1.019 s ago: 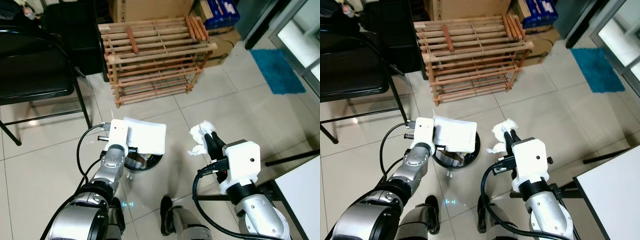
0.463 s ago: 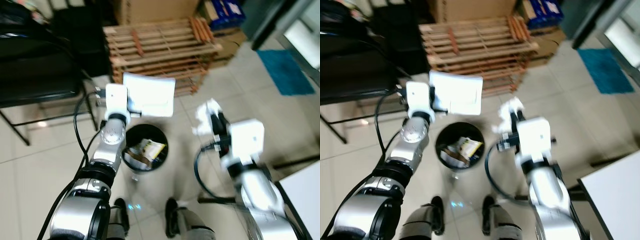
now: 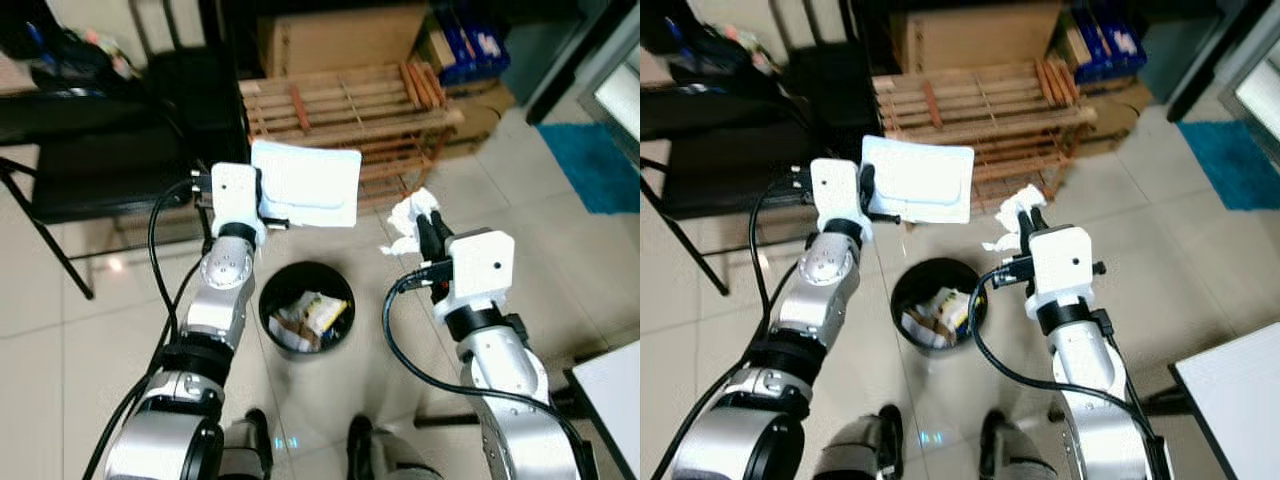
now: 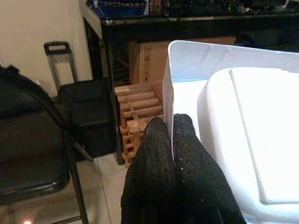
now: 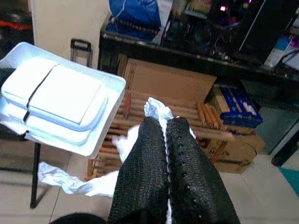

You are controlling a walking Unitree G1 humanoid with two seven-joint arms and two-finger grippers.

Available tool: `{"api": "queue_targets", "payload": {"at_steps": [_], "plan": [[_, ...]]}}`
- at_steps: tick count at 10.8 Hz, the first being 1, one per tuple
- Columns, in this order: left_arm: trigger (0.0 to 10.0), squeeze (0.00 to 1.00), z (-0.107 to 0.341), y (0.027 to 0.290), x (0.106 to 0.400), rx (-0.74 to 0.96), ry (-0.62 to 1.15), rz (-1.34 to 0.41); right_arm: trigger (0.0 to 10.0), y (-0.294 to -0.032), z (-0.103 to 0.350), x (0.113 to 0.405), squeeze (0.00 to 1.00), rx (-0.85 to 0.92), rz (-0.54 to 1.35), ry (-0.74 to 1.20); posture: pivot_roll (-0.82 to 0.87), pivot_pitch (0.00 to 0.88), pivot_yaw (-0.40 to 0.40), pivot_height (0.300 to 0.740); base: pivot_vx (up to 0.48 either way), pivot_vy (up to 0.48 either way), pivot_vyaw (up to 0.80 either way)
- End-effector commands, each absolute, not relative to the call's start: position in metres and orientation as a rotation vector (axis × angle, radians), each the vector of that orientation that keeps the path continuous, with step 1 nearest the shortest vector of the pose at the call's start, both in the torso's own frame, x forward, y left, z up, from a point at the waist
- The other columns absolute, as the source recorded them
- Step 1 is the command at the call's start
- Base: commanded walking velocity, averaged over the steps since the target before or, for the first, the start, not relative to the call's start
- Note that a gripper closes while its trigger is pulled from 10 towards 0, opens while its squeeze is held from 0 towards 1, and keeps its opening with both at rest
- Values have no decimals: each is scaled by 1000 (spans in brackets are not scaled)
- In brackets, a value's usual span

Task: Picking trash to rubbish bin

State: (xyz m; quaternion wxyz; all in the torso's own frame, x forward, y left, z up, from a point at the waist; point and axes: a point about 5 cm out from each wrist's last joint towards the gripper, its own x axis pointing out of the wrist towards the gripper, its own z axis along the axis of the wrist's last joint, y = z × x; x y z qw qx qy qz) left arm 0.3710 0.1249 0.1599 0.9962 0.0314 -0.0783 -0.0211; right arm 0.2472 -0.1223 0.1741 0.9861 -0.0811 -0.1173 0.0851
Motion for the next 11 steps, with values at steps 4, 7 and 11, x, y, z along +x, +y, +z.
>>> {"api": "queue_targets", "payload": {"at_steps": [4, 7, 11], "plan": [[0, 0, 164, 119, 373, 56, -142, -76, 10000, -131, 174, 248, 0, -159, 131, -261, 127, 165, -36, 740, 372, 0, 0], [0, 0, 162, 117, 372, 40, -130, -89, 10000, -132, 173, 247, 0, -163, 126, -264, 125, 165, -37, 740, 344, 0, 0], [0, 0, 158, 118, 371, 44, -110, -88, 10000, -131, 171, 247, 0, -165, 126, -257, 126, 173, -38, 740, 0, 0, 0]]}}
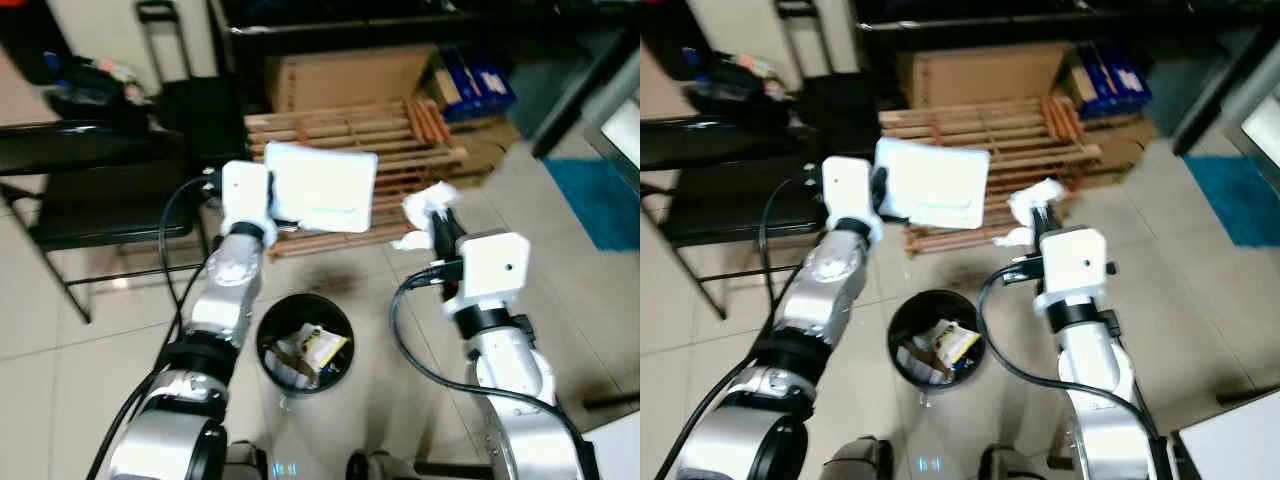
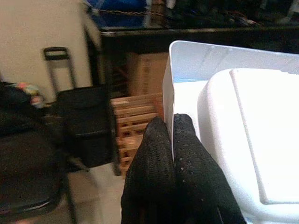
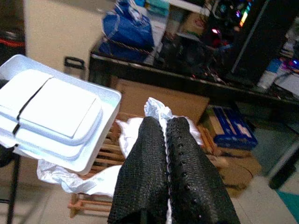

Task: Picking trash to rubbish bin

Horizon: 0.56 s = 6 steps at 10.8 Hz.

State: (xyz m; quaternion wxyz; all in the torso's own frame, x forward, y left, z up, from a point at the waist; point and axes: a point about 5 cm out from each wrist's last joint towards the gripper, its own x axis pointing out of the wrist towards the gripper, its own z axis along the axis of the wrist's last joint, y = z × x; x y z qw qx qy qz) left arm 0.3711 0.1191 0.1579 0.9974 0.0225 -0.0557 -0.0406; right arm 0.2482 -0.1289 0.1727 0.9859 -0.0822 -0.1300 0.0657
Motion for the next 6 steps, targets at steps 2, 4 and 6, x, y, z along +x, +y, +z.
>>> {"api": "queue_targets", "payload": {"at_steps": [2, 4, 6], "plan": [[0, 0, 156, 117, 370, 57, -96, -92, 10000, -133, 170, 246, 0, -166, 121, -256, 123, 174, -35, 740, 0, 0, 0], [0, 0, 151, 116, 371, 62, -72, -100, 10000, -132, 169, 245, 0, -164, 117, -251, 120, 180, -35, 740, 0, 0, 0], [0, 0, 142, 117, 371, 62, -31, -90, 10000, -132, 169, 243, 0, -163, 118, -249, 116, 190, -43, 740, 0, 0, 0]]}}
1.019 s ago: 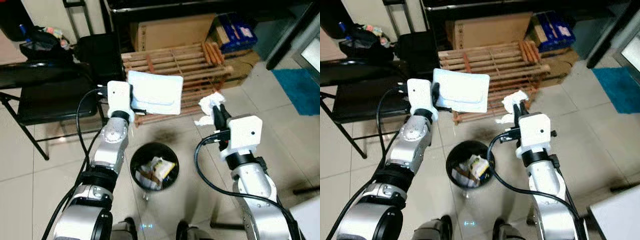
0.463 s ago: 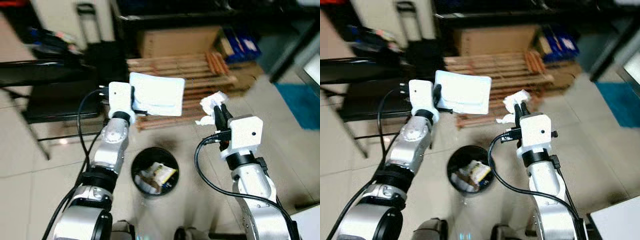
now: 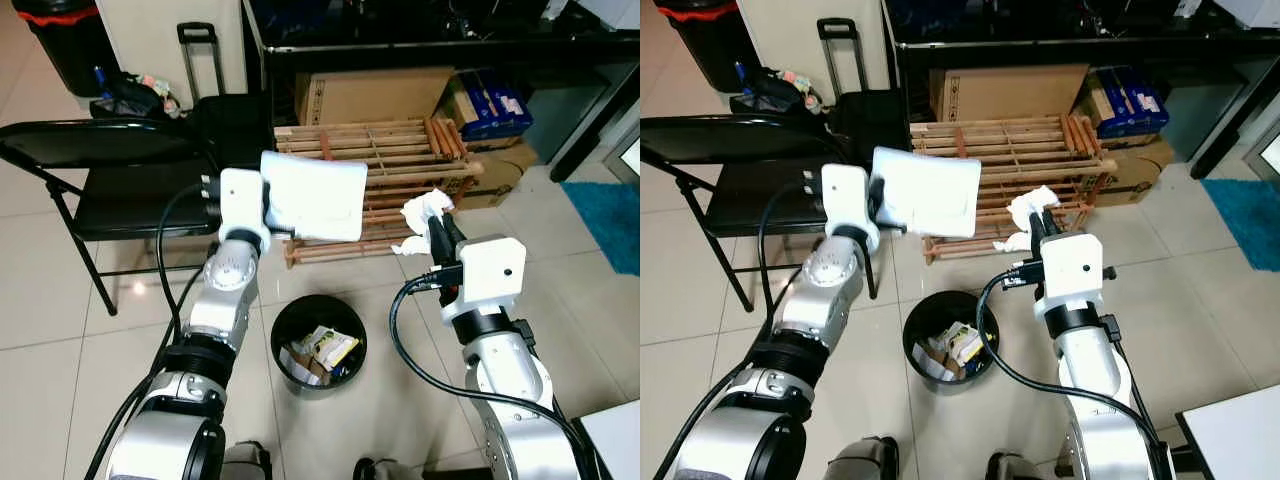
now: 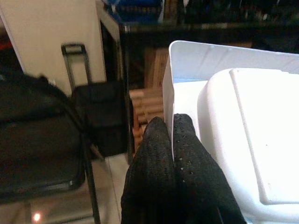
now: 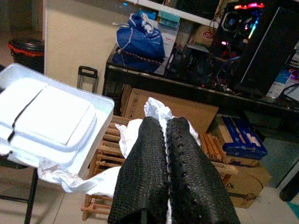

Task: Picking trash to rubbish bin

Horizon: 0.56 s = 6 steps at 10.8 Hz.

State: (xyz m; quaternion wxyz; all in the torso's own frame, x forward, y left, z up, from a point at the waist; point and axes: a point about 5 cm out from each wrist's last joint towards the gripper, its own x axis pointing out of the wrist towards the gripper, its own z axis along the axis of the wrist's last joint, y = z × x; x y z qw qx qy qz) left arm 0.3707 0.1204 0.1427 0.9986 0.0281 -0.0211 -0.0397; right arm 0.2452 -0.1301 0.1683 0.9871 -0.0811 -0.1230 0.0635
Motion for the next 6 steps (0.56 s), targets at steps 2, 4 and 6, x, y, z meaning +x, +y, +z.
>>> {"api": "queue_targets", "payload": {"at_steps": [2, 4, 6], "plan": [[0, 0, 125, 121, 370, 79, 42, -73, 10000, -134, 171, 237, 0, -163, 117, -249, 89, 215, -62, 740, 0, 0, 0], [0, 0, 100, 134, 365, 122, 152, -34, 10000, -138, 175, 227, 0, -164, 102, -243, 40, 255, -90, 740, 0, 0, 0], [0, 0, 66, 136, 352, 167, 288, -30, 10000, -142, 177, 218, 0, -178, 90, -225, -14, 275, -113, 740, 0, 0, 0]]}}
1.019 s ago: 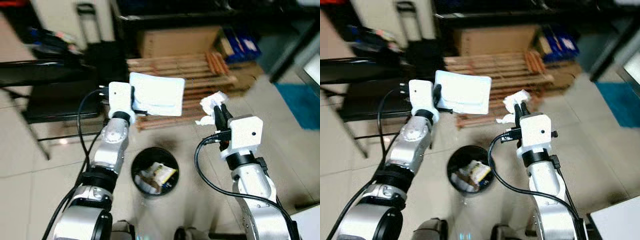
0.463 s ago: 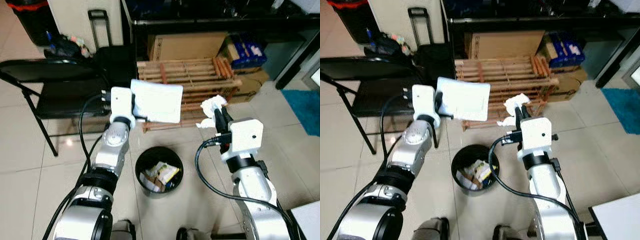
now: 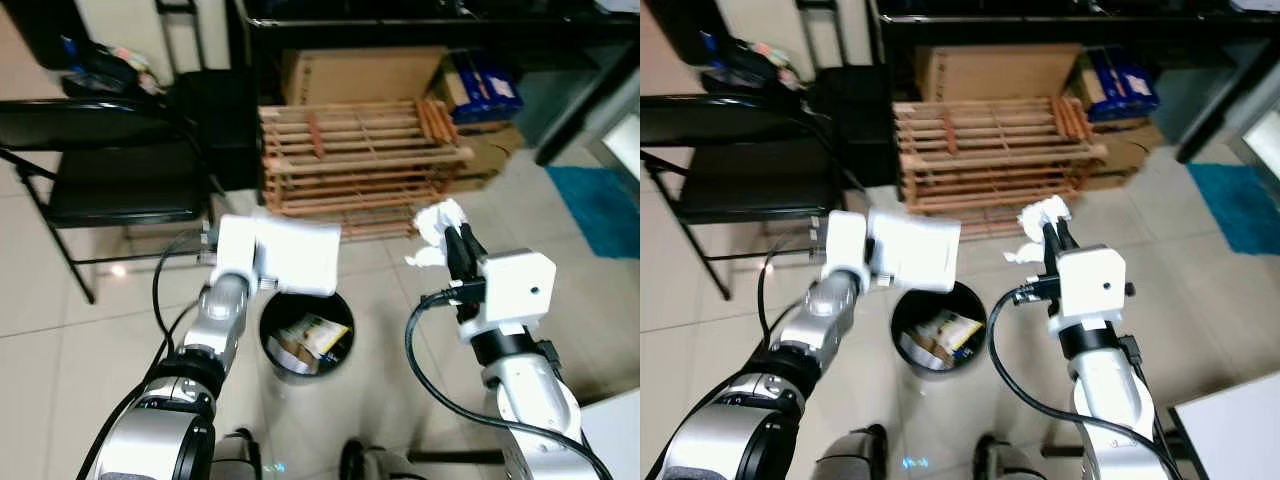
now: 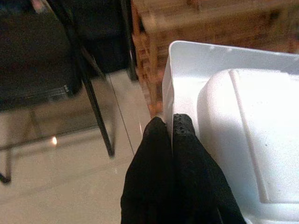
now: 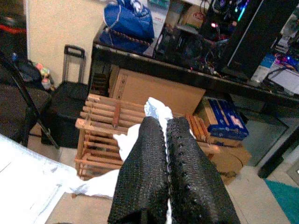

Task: Picking trash to rubbish bin

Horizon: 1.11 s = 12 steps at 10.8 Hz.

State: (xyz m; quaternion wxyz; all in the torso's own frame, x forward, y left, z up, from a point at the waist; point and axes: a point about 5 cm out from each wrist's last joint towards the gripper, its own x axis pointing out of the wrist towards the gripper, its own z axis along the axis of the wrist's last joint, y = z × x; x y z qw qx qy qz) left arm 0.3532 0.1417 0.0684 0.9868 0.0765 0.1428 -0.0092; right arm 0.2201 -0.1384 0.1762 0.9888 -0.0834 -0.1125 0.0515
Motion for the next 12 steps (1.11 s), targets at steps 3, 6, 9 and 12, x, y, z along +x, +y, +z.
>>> {"api": "queue_targets", "payload": {"at_steps": [3, 6, 9, 12], "plan": [[0, 0, 44, 128, 341, 193, 396, -50, 10000, -148, 181, 209, 0, -196, 73, -203, -61, 286, -126, 740, 0, 0, 0], [0, 0, 29, 123, 329, 220, 439, -69, 10000, -154, 182, 194, 0, -201, 49, -164, -100, 309, -134, 740, 0, 0, 0], [0, 0, 26, 134, 326, 289, 428, -29, 10000, -156, 179, 187, 0, -208, 42, -132, -107, 317, -148, 740, 0, 0, 0], [0, 0, 44, 150, 340, 296, 351, 61, 10000, -159, 181, 185, 0, -216, 30, -125, -118, 318, -149, 740, 0, 0, 0]]}}
